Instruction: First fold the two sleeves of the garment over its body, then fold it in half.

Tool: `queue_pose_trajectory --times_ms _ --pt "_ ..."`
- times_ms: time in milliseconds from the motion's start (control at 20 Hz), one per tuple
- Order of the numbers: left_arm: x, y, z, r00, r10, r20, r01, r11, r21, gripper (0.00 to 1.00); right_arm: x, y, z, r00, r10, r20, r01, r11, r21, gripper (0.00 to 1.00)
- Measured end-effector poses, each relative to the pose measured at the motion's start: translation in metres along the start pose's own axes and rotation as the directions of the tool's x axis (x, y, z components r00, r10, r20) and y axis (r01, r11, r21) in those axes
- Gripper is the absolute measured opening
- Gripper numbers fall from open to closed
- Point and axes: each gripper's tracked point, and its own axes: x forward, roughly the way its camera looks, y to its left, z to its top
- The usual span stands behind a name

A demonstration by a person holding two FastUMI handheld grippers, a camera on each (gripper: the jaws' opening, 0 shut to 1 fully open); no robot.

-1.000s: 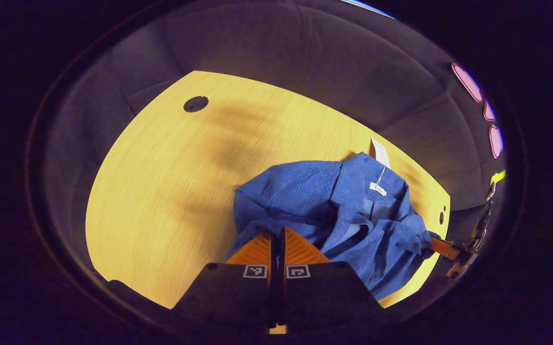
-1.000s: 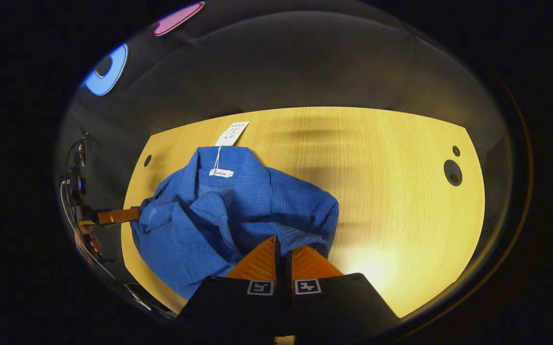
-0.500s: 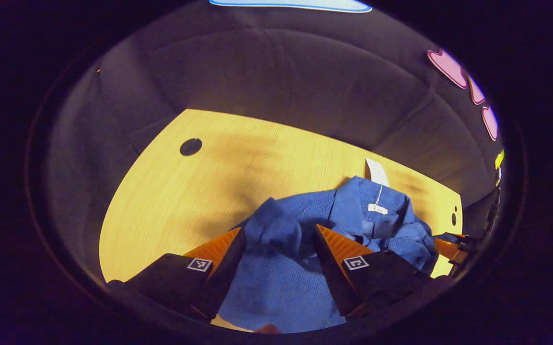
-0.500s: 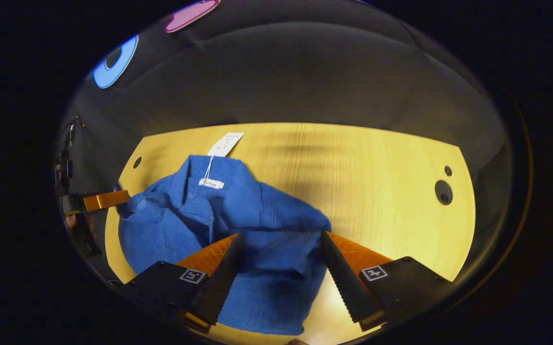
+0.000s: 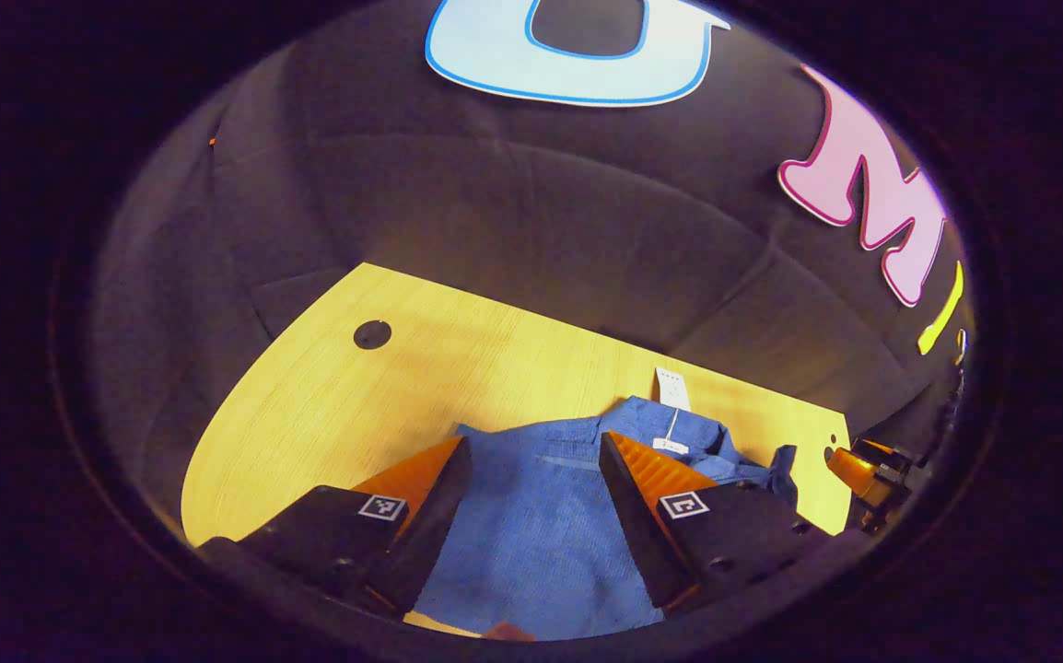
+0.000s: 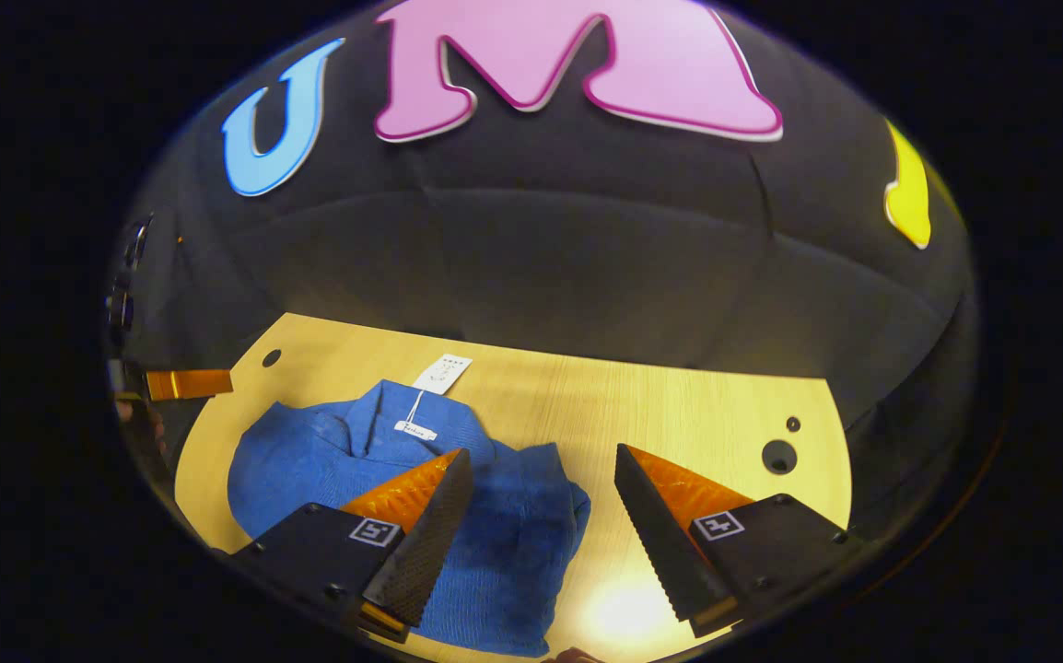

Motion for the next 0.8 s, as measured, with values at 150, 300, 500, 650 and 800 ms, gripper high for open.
queue_pose_trajectory --times_ms 150,300,500,650,800 --pt "-0.023 -0.018 0.007 0.998 -0.021 0.055 0.019 0.999 0.047 0.83 -0.024 0.011 0.010 0.999 -0.001 0.038 0.003 0.998 -0.057 0.99" --pt "-0.053 -0.039 0.009 0.994 -0.058 0.094 0.050 0.995 0.092 0.82 -0.050 0.029 0.022 0.996 0.013 0.092 -0.004 0.996 -0.095 0.99" --pt "-0.092 -0.055 0.017 0.983 -0.081 0.163 0.053 0.985 0.166 0.82 -0.096 0.054 0.046 0.982 0.016 0.188 0.007 0.993 -0.119 1.00" --pt "-0.127 -0.070 0.021 0.966 -0.124 0.228 0.075 0.974 0.215 0.82 -0.138 0.073 0.063 0.961 0.006 0.275 0.027 0.993 -0.115 1.00" --pt "-0.169 -0.073 0.023 0.944 -0.143 0.298 0.066 0.965 0.255 0.82 -0.179 0.093 0.073 0.938 -0.009 0.346 0.049 0.993 -0.107 1.00"
